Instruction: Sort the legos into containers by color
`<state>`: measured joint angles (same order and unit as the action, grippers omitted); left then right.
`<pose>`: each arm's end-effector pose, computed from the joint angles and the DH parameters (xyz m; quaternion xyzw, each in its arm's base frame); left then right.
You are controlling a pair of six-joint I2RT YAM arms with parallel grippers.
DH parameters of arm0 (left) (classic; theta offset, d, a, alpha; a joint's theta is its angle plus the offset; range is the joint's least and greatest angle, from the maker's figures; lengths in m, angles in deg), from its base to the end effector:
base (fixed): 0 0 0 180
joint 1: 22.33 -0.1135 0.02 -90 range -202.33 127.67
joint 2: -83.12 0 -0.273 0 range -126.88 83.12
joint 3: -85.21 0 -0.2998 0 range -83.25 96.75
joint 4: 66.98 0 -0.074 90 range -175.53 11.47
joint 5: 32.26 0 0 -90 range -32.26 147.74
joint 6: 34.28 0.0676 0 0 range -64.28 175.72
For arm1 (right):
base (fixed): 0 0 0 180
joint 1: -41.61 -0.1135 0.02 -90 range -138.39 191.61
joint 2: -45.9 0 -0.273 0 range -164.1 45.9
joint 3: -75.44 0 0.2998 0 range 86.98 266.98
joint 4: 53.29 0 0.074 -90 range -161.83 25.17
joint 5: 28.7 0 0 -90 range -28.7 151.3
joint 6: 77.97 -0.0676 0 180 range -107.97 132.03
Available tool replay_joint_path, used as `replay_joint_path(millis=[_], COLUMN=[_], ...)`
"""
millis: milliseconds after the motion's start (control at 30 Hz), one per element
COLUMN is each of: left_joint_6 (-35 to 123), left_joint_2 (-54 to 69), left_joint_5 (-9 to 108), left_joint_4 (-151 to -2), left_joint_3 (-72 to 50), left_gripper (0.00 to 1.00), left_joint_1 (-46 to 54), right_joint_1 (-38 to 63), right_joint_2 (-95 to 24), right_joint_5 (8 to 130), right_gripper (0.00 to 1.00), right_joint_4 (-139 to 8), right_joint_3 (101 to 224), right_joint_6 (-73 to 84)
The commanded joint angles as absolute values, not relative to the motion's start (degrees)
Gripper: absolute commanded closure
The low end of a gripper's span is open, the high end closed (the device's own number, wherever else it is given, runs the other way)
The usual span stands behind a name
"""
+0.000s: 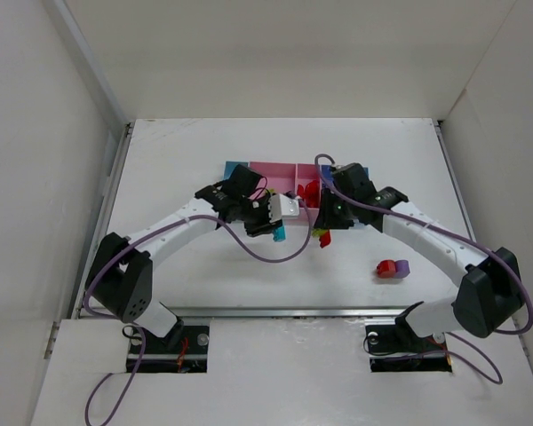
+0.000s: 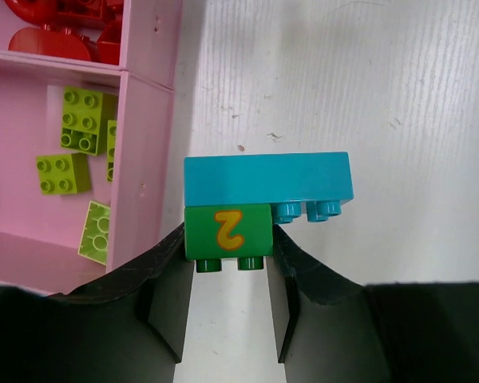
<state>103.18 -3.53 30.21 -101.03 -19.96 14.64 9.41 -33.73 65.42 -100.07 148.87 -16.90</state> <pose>0.2934 -0.2600 0.2285 0.6710 0.6066 -0.1862 0.3835 0.2970 0.1928 0.2367 -0.0384 0.9469 0.1907 0.2558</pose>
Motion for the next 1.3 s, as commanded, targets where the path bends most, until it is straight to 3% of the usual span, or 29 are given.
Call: replay_joint_path(millis=[0, 167, 300, 333, 433, 600, 900, 967, 1067, 1267], left_joint_6=[101.26, 100.02, 97.92, 97.91, 95.73, 92.03, 80.34, 78.5, 77.61, 78.82], left_joint_2=[-1.17, -1.17, -1.17, -1.17, -1.17, -1.17, -1.69, -2.22, -2.83, -2.84], left_joint_5=[30.58, 30.58, 30.05, 29.36, 28.83, 28.82, 25.84, 24.78, 23.03, 21.7], left_joint_4=[-101.29, -100.67, -100.15, -100.15, -99.01, -97.87, -94.43, -94.43, -94.43, -96.1], left_joint_3=[-20.49, -21.02, -20.32, -19.62, -19.0, -18.47, -15.58, -14.52, -12.94, -12.41], left_gripper=[1.0, 1.0, 1.0, 1.0, 1.0, 1.0, 1.0, 1.0, 1.0, 1.0], left_joint_1=[13.35, 12.74, 12.74, 12.74, 12.74, 12.74, 12.74, 12.74, 12.74, 12.74], right_joint_1=[9.36, 9.36, 8.83, 8.13, 6.47, 5.23, 3.39, 3.38, 2.86, 2.33], right_joint_2=[-33.55, -35.29, -39.25, -39.87, -39.88, -35.93, -31.78, -33.45, -36.35, -37.59], right_joint_5=[66.57, 67.28, 68.33, 68.33, 68.86, 70.35, 84.68, 85.2, 88.18, 85.57], right_gripper=[1.0, 1.0, 0.75, 0.62, 0.38, 0.21, 0.18, 0.22, 0.35, 0.45], right_joint_4=[-98.49, -97.44, -97.96, -98.49, -98.49, -95.34, -82.94, -84.42, -84.43, -83.81], right_joint_3=[148.94, 148.33, 148.85, 148.86, 151.4, 152.11, 150.25, 151.92, 152.55, 153.87], right_joint_6=[-16.36, -15.83, -12.77, -12.14, -9.43, -6.17, -3.71, -3.08, -1.95, -1.94])
